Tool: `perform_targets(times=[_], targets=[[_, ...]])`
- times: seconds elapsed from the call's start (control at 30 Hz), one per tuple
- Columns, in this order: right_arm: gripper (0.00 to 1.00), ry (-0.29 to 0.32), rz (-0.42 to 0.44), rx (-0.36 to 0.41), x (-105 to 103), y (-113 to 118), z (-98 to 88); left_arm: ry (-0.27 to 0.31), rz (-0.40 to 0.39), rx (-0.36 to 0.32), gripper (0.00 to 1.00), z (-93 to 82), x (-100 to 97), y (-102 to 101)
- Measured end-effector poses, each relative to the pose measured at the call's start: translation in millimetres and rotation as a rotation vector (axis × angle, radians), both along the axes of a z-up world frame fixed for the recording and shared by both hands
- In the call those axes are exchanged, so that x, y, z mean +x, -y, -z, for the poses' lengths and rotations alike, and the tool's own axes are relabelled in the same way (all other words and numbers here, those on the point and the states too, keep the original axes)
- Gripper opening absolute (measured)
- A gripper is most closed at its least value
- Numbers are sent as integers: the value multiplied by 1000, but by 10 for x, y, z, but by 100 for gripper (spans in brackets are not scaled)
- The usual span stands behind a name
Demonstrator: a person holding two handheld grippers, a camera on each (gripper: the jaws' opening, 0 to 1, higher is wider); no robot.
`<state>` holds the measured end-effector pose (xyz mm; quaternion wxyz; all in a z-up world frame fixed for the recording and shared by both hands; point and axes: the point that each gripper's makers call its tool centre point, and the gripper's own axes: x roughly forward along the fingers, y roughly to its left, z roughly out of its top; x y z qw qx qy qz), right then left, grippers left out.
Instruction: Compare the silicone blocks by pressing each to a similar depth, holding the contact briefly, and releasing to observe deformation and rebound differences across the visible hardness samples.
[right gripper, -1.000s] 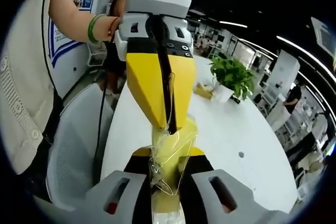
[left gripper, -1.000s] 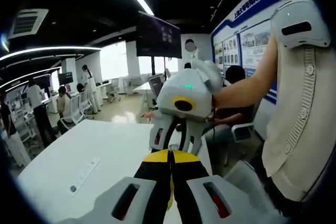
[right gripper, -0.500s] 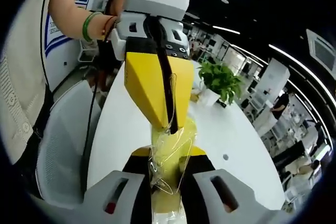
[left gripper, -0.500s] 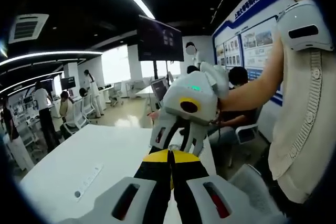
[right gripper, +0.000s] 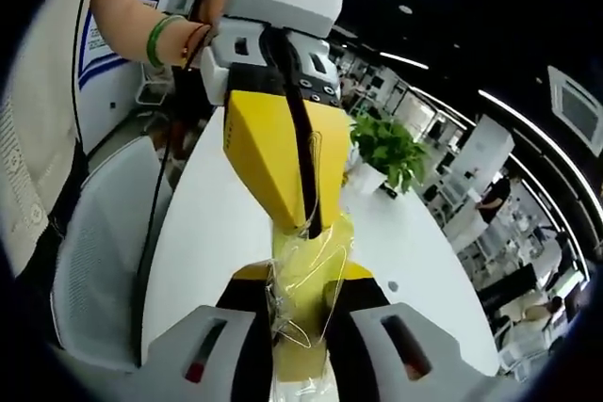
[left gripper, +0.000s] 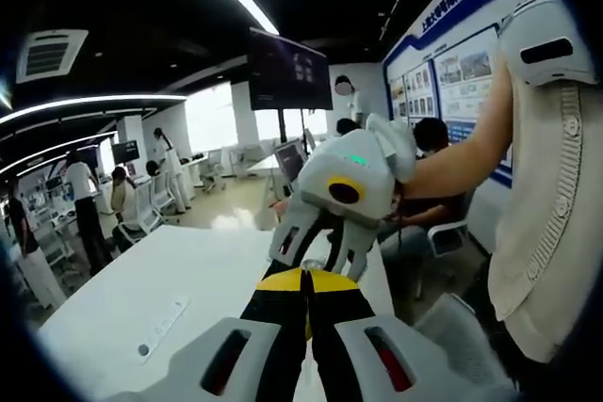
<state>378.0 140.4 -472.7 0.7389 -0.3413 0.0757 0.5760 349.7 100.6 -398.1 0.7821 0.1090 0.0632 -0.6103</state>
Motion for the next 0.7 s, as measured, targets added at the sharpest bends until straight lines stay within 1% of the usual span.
perform_targets(times=[0.1, 0.17, 0.27, 0.37, 0.5, 0.6, 0.7], targets=[[14, 40, -6, -8, 42, -3, -2, 3, -9, -1, 0, 7, 17, -8], [14, 47, -7, -12, 51, -4, -1, 3, -14, 0, 0, 14, 22, -12], [15, 22, -5, -4, 36, -9, 11, 0, -15, -1, 0, 20, 21, -18], [16, 26, -9, -9, 32, -10, 34, -8, -13, 1, 0, 45, 22, -19], [17, -3, -10, -5, 6, -11, 67, -14, -12, 2, 0, 69, 18, -22], [18, -42, -11, 6, -17, -10, 89, -17, -8, 5, 0, 79, 12, -20], [19, -51, -11, 6, -20, -9, 103, -19, -7, 8, 0, 95, 12, -17]])
